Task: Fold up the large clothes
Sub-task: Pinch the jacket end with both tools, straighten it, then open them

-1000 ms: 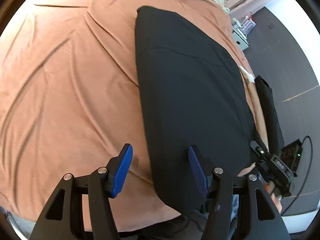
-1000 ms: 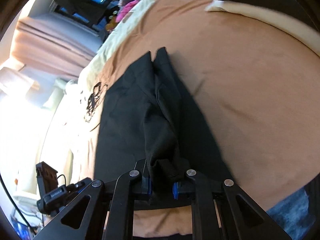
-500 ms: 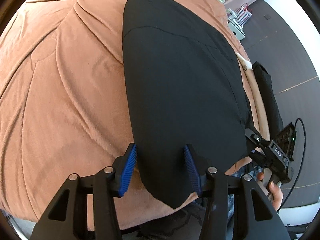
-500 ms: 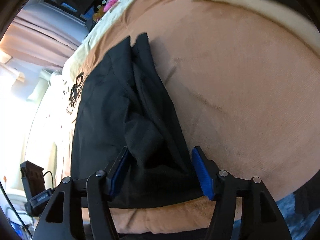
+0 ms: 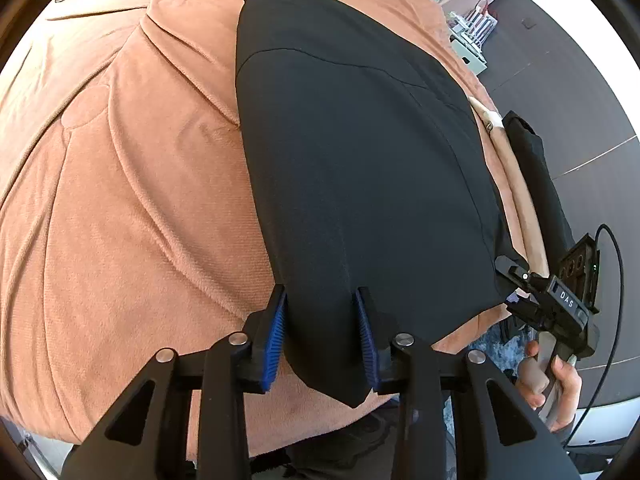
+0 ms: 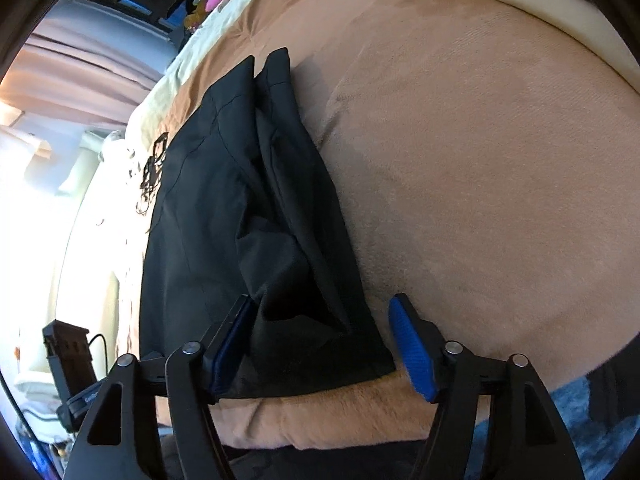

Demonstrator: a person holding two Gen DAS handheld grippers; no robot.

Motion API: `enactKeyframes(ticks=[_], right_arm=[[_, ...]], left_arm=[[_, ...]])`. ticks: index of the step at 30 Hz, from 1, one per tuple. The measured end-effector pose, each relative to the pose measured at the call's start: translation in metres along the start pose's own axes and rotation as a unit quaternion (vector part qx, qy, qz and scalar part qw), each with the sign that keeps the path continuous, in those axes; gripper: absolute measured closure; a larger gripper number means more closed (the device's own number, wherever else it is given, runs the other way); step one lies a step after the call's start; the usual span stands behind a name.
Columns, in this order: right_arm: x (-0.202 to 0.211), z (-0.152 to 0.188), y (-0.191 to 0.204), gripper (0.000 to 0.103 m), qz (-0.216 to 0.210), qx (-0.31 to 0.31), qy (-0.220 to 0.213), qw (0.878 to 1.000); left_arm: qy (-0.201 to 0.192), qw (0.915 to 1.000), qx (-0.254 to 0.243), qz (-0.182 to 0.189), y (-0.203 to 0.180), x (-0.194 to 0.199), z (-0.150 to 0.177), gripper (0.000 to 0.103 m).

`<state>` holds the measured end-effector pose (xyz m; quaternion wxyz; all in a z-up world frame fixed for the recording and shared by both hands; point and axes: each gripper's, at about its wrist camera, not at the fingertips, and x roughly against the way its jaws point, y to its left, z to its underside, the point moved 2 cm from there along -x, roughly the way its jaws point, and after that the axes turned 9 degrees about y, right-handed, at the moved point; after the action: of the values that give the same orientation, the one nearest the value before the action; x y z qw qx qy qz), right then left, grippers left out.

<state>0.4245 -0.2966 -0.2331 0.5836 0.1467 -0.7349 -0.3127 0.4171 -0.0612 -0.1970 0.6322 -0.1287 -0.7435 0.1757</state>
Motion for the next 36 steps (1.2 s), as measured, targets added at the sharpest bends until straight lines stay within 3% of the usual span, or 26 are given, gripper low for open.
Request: enactKeyframes(ticks=[3,7,10,16,21,23,27,29,31,36], right_arm=[[-0.005,0.002,0.0,0.036,0.006,0.008,0.0,1.0],[-0.006,0.003,0.0,0.073,-0.034,0.0,0.001,0.999],[0.0,0.009,0.007,0.082,-0.048,0.01,-0.001,0.999],[0.002,0.033,0.022,0.083,-0.062,0.022,0.015,0.998],[-0.001,0.069,0.035,0.083,-0.071,0.048,0.047,0.995],[-0.004,0.079,0.039,0.079,-0.066,0.061,0.068,0.994],[-0.001,0.073,0.044,0.048,-0.036,0.08,0.074,0.993],[0.007,0.059,0.04,0.032,-0.033,0.083,0.058,0.994],[0.016,0.047,0.031,0.017,-0.038,0.081,0.045,0.995],[0.013,0.004,0.029,0.016,-0.055,0.079,0.028,0.995]], left_arm=[[-0.006,1.0,-0.005,-0.004,-0.006,0.001,0.0,0.074],[-0.017,0.9996,-0.023,-0.008,-0.016,0.011,0.001,0.079],[-0.018,0.9993,-0.031,-0.01,-0.016,0.02,0.002,0.081],[-0.012,0.9984,-0.052,-0.02,-0.003,0.037,0.023,0.081],[0.017,0.9975,-0.064,-0.024,0.015,0.043,0.047,0.078],[0.032,0.9975,-0.058,-0.026,0.021,0.042,0.05,0.073],[0.045,0.998,-0.04,-0.015,0.034,0.045,0.042,0.068],[0.033,0.9989,-0.032,-0.011,0.039,0.052,0.034,0.059],[0.014,0.9996,-0.021,-0.008,0.044,0.059,0.022,0.028],[-0.02,0.9997,0.005,0.013,0.054,0.063,-0.013,0.025]])
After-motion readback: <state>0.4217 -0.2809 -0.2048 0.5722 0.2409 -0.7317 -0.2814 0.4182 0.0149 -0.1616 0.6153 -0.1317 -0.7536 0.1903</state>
